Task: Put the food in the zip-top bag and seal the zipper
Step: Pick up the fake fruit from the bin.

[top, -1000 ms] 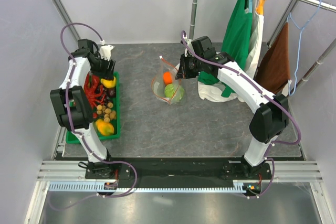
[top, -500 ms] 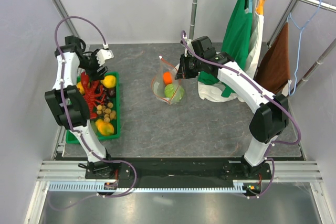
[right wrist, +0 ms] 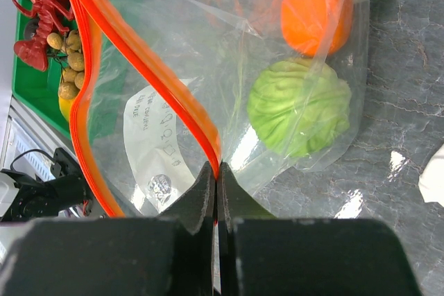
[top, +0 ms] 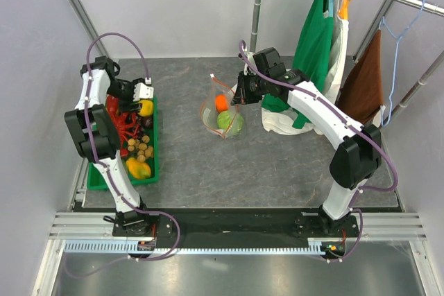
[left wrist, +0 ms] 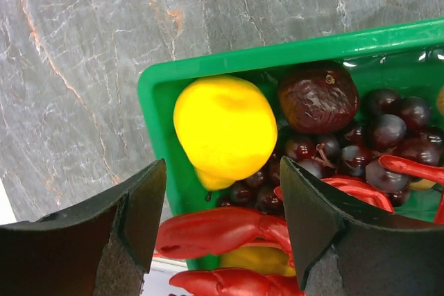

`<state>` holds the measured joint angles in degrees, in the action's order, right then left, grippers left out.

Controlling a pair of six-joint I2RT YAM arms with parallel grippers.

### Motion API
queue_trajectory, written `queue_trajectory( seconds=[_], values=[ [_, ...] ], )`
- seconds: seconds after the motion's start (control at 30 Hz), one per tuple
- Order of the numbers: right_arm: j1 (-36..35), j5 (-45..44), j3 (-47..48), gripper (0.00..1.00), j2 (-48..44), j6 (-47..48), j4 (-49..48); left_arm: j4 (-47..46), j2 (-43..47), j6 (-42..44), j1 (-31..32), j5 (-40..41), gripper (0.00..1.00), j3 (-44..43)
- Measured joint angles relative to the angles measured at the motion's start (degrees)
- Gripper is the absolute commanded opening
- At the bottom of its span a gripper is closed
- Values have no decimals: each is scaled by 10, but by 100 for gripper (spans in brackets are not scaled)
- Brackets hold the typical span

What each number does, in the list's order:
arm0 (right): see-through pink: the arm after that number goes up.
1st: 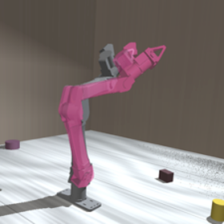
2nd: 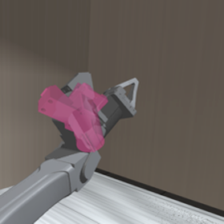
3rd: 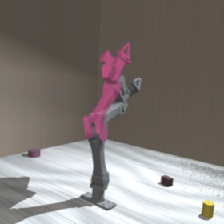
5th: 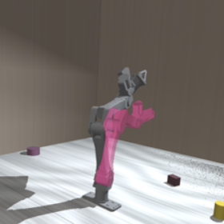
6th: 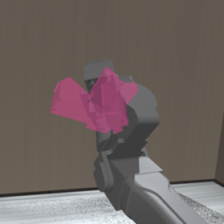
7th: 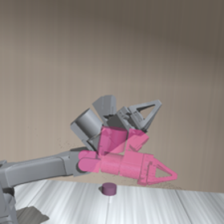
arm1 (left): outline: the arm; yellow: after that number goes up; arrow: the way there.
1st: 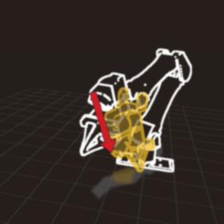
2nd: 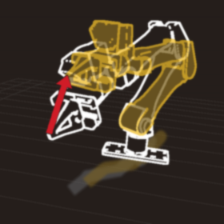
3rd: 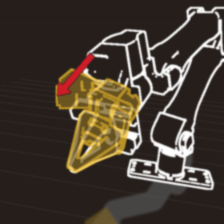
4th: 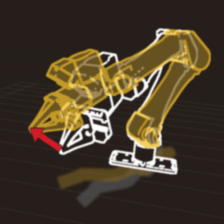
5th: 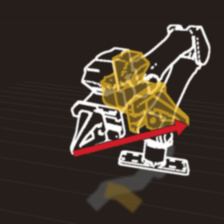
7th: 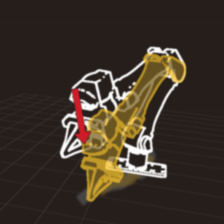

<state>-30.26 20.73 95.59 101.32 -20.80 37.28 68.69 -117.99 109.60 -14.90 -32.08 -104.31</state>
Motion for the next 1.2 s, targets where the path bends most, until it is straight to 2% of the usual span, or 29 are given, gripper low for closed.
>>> queue_trajectory(
  seconds=[0.1, 0.67, 0.97, 1.1, 1.2],
  values=[
    [0, 0, 0, 0, 0, 0, 0, 0, -4, 11, 2, 1, 77, 0],
    [0, 2, 0, 0, 0, 0, 0, -21, -34, 25, 31, 44, 78, 16],
    [0, 4, 0, 0, 0, -2, 0, -50, -37, 27, 35, 66, 86, 30],
    [0, 5, 0, 0, 0, -3, 0, -62, -37, 28, 37, 68, 86, 37],
    [0, 5, 0, 0, 0, -4, 0, -65, -37, 28, 39, 73, 78, 38]
  ],
)
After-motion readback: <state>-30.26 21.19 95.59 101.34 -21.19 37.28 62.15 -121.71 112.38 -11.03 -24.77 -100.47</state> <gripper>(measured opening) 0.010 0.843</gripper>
